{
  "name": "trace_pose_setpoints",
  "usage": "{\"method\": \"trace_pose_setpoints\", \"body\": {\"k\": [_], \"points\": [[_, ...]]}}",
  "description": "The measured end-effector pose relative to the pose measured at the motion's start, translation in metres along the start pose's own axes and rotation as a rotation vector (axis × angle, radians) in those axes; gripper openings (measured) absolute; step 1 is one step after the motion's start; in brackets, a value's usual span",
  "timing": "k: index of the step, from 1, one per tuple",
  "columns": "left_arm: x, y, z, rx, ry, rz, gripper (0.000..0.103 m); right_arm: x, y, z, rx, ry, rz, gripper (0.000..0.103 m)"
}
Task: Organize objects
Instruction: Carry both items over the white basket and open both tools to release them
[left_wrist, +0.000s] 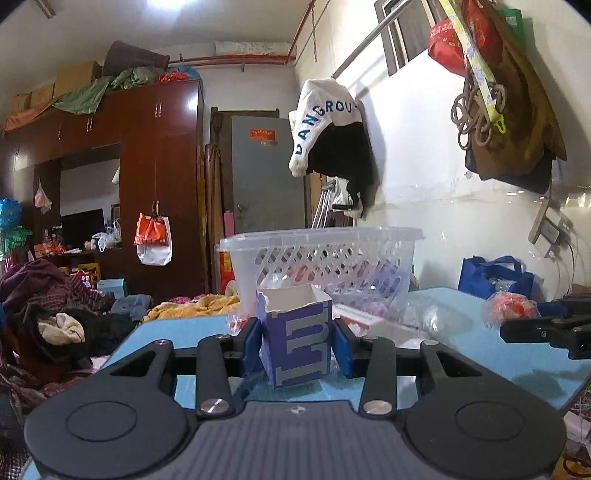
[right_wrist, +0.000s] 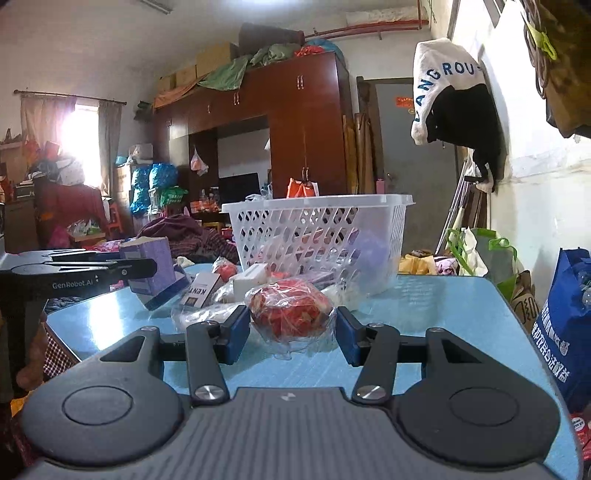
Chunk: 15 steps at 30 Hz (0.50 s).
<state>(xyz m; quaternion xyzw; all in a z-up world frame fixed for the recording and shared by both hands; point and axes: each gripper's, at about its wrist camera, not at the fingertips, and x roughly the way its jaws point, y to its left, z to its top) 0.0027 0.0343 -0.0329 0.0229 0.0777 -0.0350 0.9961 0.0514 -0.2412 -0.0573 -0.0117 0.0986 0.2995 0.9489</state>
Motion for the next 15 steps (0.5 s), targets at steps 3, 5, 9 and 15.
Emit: {"method": "trace_pose_setpoints", "body": {"k": [3, 5, 9, 15], "points": [[0.002, 0.005, 0.009, -0.002, -0.012, -0.006, 0.045, 0.001, -0.003, 0.006, 0.006, -0.012, -0.003, 0.054], [0.004, 0.008, 0.016, -0.001, -0.013, -0.015, 0.045, 0.002, -0.003, 0.014, -0.002, -0.023, -0.01, 0.054], [0.014, 0.013, 0.038, 0.003, -0.011, -0.032, 0.045, 0.01, -0.006, 0.036, -0.016, -0.042, -0.036, 0.054], [0.049, 0.026, 0.083, -0.018, 0.003, -0.052, 0.045, 0.036, -0.011, 0.078, -0.044, -0.072, -0.097, 0.054]]}}
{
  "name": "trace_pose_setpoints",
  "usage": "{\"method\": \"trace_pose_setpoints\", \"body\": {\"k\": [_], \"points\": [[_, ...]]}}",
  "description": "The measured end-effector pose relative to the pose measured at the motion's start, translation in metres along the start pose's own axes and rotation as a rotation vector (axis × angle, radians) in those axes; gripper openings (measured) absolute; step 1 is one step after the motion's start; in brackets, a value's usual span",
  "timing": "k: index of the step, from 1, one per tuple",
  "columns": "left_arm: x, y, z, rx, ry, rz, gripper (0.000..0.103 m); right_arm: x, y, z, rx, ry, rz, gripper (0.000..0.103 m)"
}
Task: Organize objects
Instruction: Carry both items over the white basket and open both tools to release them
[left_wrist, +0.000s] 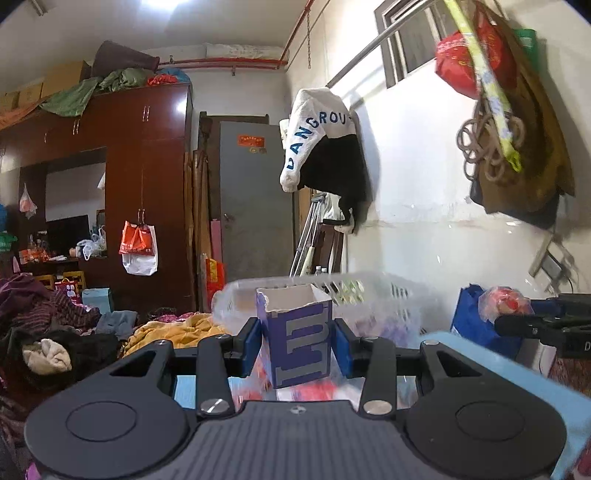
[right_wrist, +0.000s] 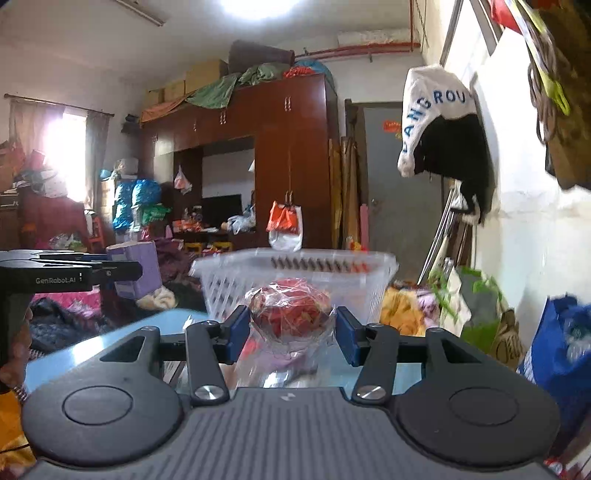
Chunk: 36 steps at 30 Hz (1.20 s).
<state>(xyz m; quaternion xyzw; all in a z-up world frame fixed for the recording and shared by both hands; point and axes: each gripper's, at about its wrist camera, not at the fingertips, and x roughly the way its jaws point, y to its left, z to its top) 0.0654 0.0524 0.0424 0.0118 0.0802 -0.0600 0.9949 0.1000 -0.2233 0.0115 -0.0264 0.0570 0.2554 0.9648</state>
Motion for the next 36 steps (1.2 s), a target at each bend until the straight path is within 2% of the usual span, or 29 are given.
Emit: {"method": "trace_pose_setpoints", "body": {"k": [1, 8, 15, 18, 19, 20, 21, 22, 24, 27, 31, 34, 36], "points": [[0.009, 0.002, 0.008, -0.004, 0.007, 0.002, 0.045, 0.009, -0.002, 0.009, -0.003, -0.005, -0.025, 0.054], [0.073, 0.02, 0.053, -0.046, 0.054, 0.011, 0.045, 0.075, -0.014, 0.055, 0.027, -0.006, -0.038, 0.054], [0.135, 0.027, 0.057, -0.099, 0.15, 0.017, 0.045, 0.133, -0.013, 0.049, 0.005, 0.11, -0.062, 0.054], [0.148, 0.024, 0.052, -0.1, 0.162, 0.029, 0.049, 0.131, -0.014, 0.043, 0.007, 0.082, -0.052, 0.054], [0.152, 0.023, 0.052, -0.1, 0.172, 0.031, 0.055, 0.129, -0.014, 0.042, 0.004, 0.064, -0.044, 0.058], [0.157, 0.022, 0.05, -0.099, 0.195, 0.032, 0.077, 0.129, -0.015, 0.042, 0.008, 0.067, -0.035, 0.067], [0.161, 0.022, 0.048, -0.096, 0.214, 0.03, 0.086, 0.128, -0.014, 0.042, 0.016, 0.078, -0.032, 0.093], [0.16, 0.022, 0.045, -0.093, 0.218, 0.033, 0.086, 0.123, -0.013, 0.042, 0.019, 0.08, -0.045, 0.103], [0.147, 0.024, 0.04, -0.086, 0.216, 0.037, 0.086, 0.109, -0.009, 0.04, 0.008, 0.087, -0.046, 0.103], [0.097, 0.037, 0.03, -0.13, 0.155, -0.024, 0.086, 0.078, -0.01, 0.021, 0.031, 0.114, 0.007, 0.103], [0.041, 0.044, -0.003, -0.152, 0.178, -0.08, 0.087, 0.05, -0.011, -0.028, 0.101, 0.298, 0.057, 0.103], [0.007, 0.045, -0.035, -0.129, 0.166, -0.055, 0.087, 0.04, -0.013, -0.049, 0.117, 0.361, 0.1, 0.103], [0.0, 0.05, -0.051, -0.144, 0.191, -0.041, 0.087, 0.04, -0.014, -0.053, 0.121, 0.379, 0.131, 0.103]]}}
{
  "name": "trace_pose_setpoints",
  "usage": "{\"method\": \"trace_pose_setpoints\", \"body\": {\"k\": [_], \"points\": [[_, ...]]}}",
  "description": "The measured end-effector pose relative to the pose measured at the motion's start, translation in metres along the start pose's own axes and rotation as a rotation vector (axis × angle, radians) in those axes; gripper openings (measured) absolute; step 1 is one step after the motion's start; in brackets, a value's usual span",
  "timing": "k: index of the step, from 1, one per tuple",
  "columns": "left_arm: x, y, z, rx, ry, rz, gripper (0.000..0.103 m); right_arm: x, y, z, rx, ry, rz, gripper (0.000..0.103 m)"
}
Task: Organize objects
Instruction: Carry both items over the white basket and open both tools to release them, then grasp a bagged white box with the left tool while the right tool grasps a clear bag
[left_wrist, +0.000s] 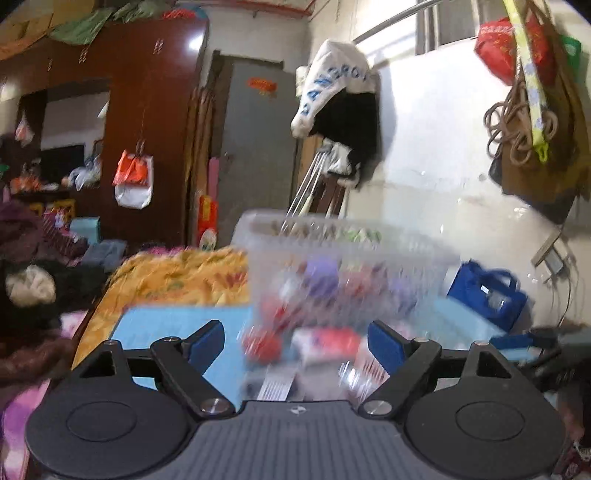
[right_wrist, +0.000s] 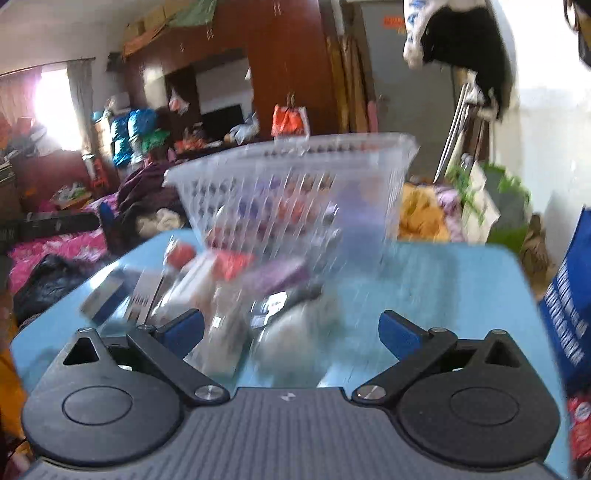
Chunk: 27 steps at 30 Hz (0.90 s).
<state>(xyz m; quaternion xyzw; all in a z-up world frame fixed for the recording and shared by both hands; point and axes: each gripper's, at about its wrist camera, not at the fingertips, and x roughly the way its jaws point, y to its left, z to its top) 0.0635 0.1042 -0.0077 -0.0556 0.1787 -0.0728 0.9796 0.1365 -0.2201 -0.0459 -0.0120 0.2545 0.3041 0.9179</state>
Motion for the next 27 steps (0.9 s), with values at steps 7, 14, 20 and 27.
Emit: {"method": "trace_pose_setpoints", "body": {"k": [7, 14, 20, 27], "points": [[0.024, 0.029, -0.017, -0.062, 0.123, -0.019, 0.087, 0.02, -0.002, 0.004, -0.003, 0.073, -0.032, 0.069], [0.032, 0.015, -0.027, 0.046, 0.199, 0.039, 0.085, 0.016, 0.002, 0.001, -0.021, 0.05, -0.057, 0.043], [0.031, 0.014, -0.027, 0.05, 0.182, 0.05, 0.06, 0.005, 0.001, -0.003, -0.004, -0.035, -0.052, 0.042], [0.017, 0.02, -0.027, 0.0, 0.066, 0.031, 0.059, -0.005, 0.004, -0.005, -0.008, -0.133, -0.083, 0.042]]}}
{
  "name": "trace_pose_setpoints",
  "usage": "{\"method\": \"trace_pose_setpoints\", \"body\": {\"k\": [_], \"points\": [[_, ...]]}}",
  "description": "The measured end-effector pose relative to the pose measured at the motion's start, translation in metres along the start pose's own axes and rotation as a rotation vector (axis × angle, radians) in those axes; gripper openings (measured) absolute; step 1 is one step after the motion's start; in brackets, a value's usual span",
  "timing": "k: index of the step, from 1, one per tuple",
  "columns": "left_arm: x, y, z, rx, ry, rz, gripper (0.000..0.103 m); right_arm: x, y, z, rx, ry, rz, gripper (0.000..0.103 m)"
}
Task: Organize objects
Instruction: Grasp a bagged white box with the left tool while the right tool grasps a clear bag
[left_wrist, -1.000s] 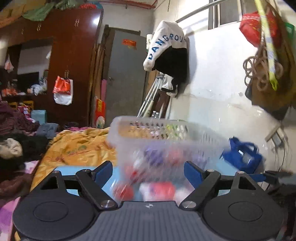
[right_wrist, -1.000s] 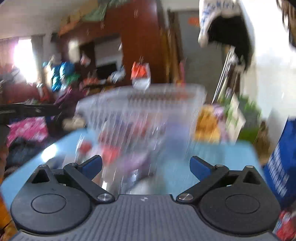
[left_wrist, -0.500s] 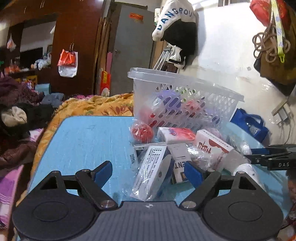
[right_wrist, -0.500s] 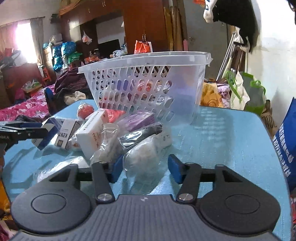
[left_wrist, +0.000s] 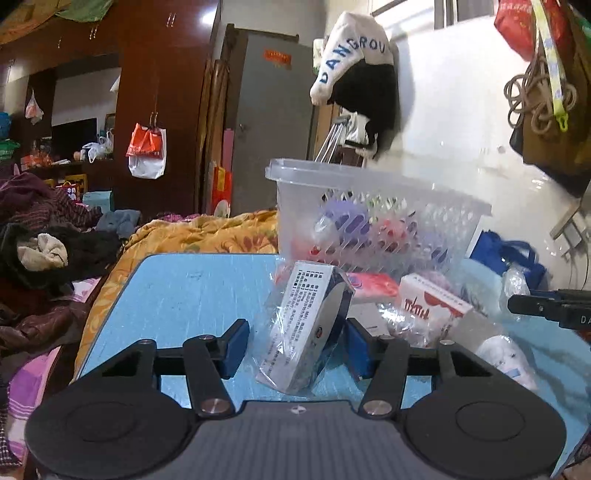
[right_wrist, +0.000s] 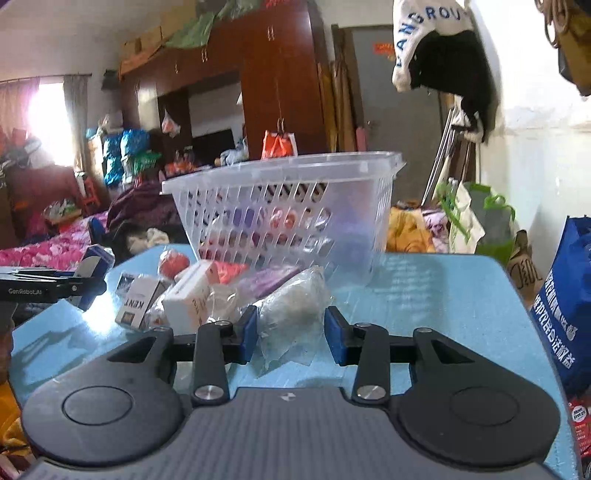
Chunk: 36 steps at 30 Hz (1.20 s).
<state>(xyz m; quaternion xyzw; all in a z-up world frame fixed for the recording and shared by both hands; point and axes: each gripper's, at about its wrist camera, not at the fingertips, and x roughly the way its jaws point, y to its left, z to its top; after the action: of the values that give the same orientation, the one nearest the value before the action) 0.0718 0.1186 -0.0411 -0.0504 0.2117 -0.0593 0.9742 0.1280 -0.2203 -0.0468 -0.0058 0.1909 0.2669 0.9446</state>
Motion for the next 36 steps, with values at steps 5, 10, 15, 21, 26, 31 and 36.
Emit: {"method": "trace_pose_setpoints", "body": {"k": [5, 10, 15, 21, 26, 31, 36], "points": [[-0.002, -0.005, 0.0, 0.023, -0.019, 0.005, 0.059, 0.0, 0.0, 0.0, 0.003, -0.025, -0.003, 0.042], [-0.002, -0.006, 0.001, 0.03, -0.028, 0.006, 0.059, -0.006, 0.001, -0.003, 0.005, -0.067, 0.013, 0.042], [-0.004, -0.004, 0.0, 0.024, -0.04, 0.002, 0.059, -0.007, 0.001, -0.003, 0.007, -0.09, 0.023, 0.042], [-0.005, -0.006, -0.001, 0.03, -0.056, 0.004, 0.059, -0.008, 0.002, -0.003, 0.008, -0.104, 0.021, 0.042], [-0.008, -0.006, -0.002, 0.026, -0.074, 0.008, 0.059, -0.009, 0.0, -0.005, 0.008, -0.117, 0.021, 0.042], [-0.018, -0.01, -0.005, 0.048, -0.142, 0.04, 0.059, -0.012, 0.004, -0.005, -0.007, -0.138, 0.023, 0.042], [-0.029, -0.017, -0.007, 0.055, -0.22, 0.097, 0.059, -0.014, 0.004, -0.004, -0.012, -0.158, 0.021, 0.042]]}}
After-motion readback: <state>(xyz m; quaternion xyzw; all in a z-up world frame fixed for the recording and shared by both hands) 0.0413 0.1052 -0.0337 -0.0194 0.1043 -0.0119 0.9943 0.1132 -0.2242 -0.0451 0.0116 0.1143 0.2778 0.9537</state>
